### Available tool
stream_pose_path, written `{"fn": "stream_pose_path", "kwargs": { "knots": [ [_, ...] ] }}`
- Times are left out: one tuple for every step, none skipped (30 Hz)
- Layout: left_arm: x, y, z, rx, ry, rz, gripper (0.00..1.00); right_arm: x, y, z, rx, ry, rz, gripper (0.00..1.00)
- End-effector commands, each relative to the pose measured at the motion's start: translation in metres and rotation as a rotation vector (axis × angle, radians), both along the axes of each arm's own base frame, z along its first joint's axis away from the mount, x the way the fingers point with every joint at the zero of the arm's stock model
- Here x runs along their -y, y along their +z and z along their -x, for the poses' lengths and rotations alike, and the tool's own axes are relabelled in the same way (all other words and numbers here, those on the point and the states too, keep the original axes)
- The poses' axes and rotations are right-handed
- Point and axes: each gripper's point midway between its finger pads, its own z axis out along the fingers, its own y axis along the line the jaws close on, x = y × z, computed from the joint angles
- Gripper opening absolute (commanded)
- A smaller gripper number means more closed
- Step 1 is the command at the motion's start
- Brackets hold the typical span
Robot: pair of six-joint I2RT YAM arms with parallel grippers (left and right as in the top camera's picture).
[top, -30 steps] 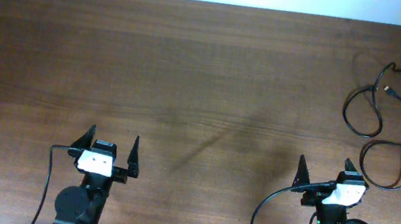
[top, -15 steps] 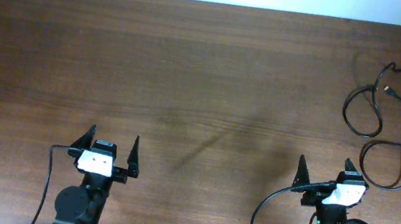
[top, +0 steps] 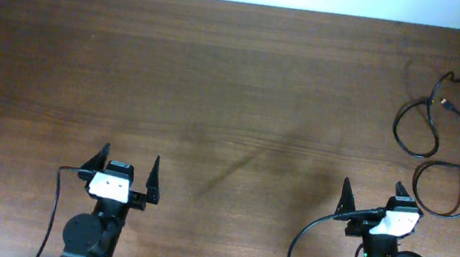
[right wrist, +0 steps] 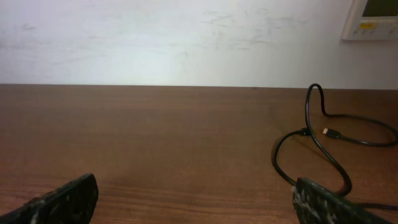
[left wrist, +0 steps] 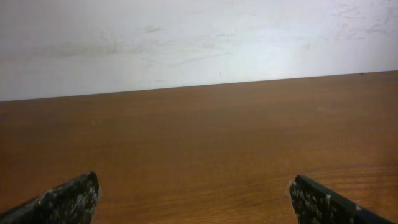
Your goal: Untangle cables
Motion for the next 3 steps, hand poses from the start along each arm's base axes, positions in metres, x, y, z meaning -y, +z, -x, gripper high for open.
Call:
{"fn": "stream_pose_path", "kwargs": {
  "knots": [
    [-0.0019, -0.0022, 0.0000, -0.002, 0.008, -0.016, 0.99, -0.0012, -0.0046, -0.0002, -0.014, 0.003, 0.000, 0.99],
    [-0.0018, -0.0022, 0.0000, -0.002, 0.007, -0.016, 0.99, -0.0011, -0.0046, -0.0002, -0.014, 0.003, 0.001, 0.99],
    [-0.0019, -0.0022, 0.0000, -0.002, 0.008, -0.016, 0.99, -0.0012, -0.0046, -0.0002, -0.014, 0.003, 0.000, 0.99]
  ]
}}
